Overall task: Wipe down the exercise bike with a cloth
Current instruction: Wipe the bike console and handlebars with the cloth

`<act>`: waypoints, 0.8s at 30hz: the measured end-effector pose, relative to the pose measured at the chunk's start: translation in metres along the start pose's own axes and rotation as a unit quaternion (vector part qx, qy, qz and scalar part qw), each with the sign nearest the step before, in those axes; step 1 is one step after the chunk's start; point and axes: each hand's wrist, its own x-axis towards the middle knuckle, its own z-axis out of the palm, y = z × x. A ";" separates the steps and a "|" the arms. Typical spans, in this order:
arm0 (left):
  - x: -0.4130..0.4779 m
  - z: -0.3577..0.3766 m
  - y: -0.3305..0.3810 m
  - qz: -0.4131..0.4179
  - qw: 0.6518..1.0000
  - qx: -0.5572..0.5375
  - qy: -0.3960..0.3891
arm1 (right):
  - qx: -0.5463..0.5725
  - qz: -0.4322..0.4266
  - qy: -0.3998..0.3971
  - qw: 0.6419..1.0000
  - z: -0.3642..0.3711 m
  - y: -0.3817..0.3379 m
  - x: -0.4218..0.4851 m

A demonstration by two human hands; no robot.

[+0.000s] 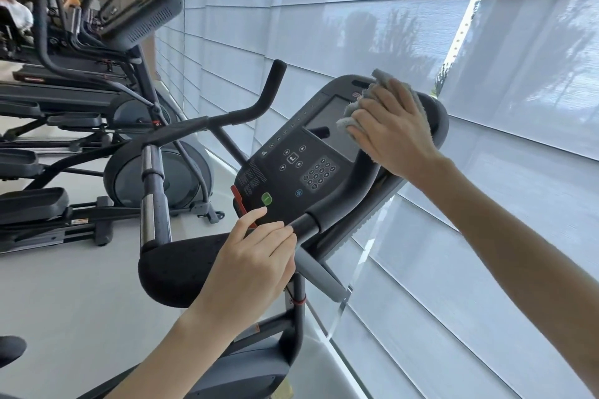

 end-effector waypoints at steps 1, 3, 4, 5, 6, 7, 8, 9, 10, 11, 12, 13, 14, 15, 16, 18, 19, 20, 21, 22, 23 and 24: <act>0.000 0.000 0.000 0.000 1.000 -0.002 -0.001 | -0.007 0.004 -0.016 1.000 0.004 0.000 -0.003; -0.001 0.000 0.000 -0.002 1.000 -0.005 0.002 | -0.012 0.013 -0.018 1.000 0.007 -0.005 -0.007; -0.001 0.000 0.000 -0.003 1.000 -0.006 0.003 | -0.011 0.010 -0.016 1.000 0.006 -0.010 -0.009; -0.001 0.000 0.001 -0.003 1.000 -0.006 0.004 | -0.004 0.001 -0.019 1.000 0.005 -0.017 -0.012; -0.002 0.000 0.001 -0.004 1.000 -0.006 0.005 | 0.013 -0.011 -0.027 0.999 0.004 -0.027 -0.016; -0.002 0.000 0.001 -0.006 1.000 -0.007 0.006 | 0.039 -0.022 -0.040 0.998 0.002 -0.038 -0.023; -0.002 0.000 0.001 -0.008 1.000 -0.007 0.005 | 0.069 -0.025 -0.057 0.996 0.000 -0.050 -0.030; -0.003 0.000 0.001 -0.008 1.000 -0.007 0.003 | 0.095 -0.017 -0.078 0.992 -0.004 -0.060 -0.035; -0.003 0.000 0.001 -0.008 1.000 -0.006 0.002 | 0.119 0.001 -0.098 0.988 -0.008 -0.070 -0.038; -0.004 -0.001 0.002 -0.007 1.000 -0.004 0.001 | 0.138 0.022 -0.112 0.984 -0.012 -0.077 -0.039; -0.004 -0.001 0.002 -0.005 1.000 -0.004 0.001 | 0.156 0.043 -0.120 0.979 -0.015 -0.083 -0.040; -0.004 -0.001 0.002 -0.003 1.000 -0.003 0.001 | 0.178 0.064 -0.131 0.973 -0.018 -0.089 -0.040; -0.004 -0.001 0.002 -0.002 1.000 -0.001 0.002 | 0.207 0.087 -0.147 0.963 -0.021 -0.094 -0.040; -0.004 -0.002 0.002 -0.001 1.000 0.000 0.002 | 0.241 0.109 -0.166 0.950 -0.024 -0.100 -0.040; -0.004 -0.002 0.002 0.000 1.000 0.002 0.002 | 0.275 0.129 -0.179 0.936 -0.028 -0.107 -0.040; -0.005 -0.002 0.002 0.002 1.000 0.002 0.003 | 0.324 0.160 -0.171 0.917 -0.034 -0.117 -0.045; -0.005 -0.001 0.002 0.003 1.000 0.002 0.004 | 0.341 0.170 -0.166 0.910 -0.037 -0.121 -0.048; -0.005 -0.001 0.002 0.003 1.000 0.001 0.003 | 0.358 0.176 -0.162 0.903 -0.039 -0.123 -0.051; -0.005 -0.001 0.002 0.004 1.000 0.002 0.002 | 0.374 0.178 -0.157 0.896 -0.041 -0.124 -0.054; -0.004 -0.001 0.001 0.005 1.000 0.002 0.001 | 0.389 0.175 -0.150 0.892 -0.041 -0.126 -0.057; -0.004 -0.001 0.001 0.006 1.000 0.002 0.000 | 0.401 0.172 -0.143 0.889 -0.041 -0.126 -0.059; -0.004 -0.001 0.000 0.007 1.000 0.001 -0.002 | 0.409 0.171 -0.128 0.887 -0.041 -0.124 -0.059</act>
